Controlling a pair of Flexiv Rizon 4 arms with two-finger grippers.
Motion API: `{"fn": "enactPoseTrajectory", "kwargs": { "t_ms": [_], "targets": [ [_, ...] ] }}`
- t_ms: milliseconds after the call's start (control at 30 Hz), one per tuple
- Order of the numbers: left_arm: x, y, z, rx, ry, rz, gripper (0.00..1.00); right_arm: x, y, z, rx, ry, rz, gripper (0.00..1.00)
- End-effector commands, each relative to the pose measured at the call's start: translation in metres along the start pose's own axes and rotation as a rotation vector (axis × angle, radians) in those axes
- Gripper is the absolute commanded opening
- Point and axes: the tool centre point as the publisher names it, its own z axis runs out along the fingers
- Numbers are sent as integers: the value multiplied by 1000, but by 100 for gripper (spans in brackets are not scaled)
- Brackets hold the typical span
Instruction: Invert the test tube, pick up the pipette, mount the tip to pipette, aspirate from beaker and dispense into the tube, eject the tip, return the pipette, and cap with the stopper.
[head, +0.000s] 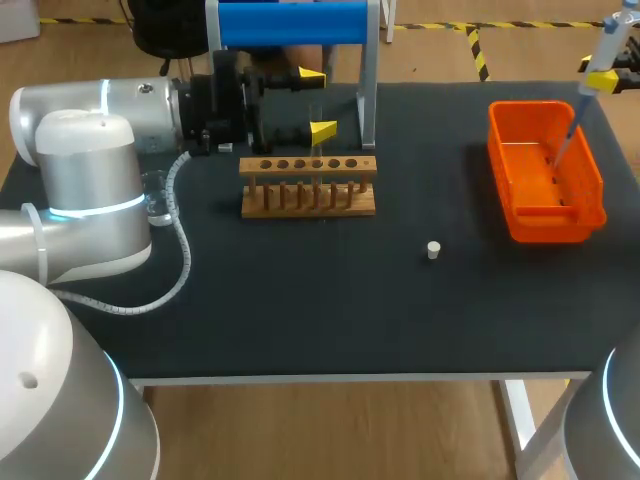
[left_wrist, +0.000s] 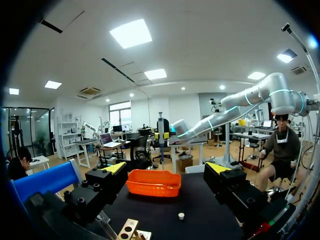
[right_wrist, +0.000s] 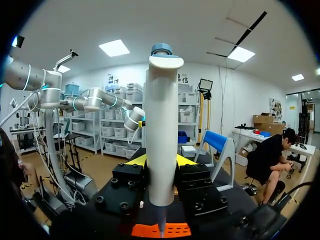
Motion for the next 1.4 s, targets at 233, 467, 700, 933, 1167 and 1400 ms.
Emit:
{"fn": "enactPoseTrajectory", "kwargs": {
  "t_ms": [233, 467, 700, 933, 1167, 1400],
  "targets": [
    [0, 1, 0, 3, 0, 1, 100, 1, -3, -1, 20, 17, -7, 0],
    [0, 1, 0, 3, 0, 1, 100, 3, -2, -2, 19, 10, -17, 0],
    [0, 1, 0, 3, 0, 1, 100, 3, -2, -2, 19, 10, -17, 0],
    [0, 1, 0, 3, 0, 1, 100, 3, -2, -2, 19, 10, -17, 0],
    [0, 1, 0, 3, 0, 1, 100, 3, -2, -2, 19, 10, -17, 0],
    [-11, -7, 16, -15, -36, -19, 100, 3, -2, -2, 19, 10, -17, 0]
  ]
}}
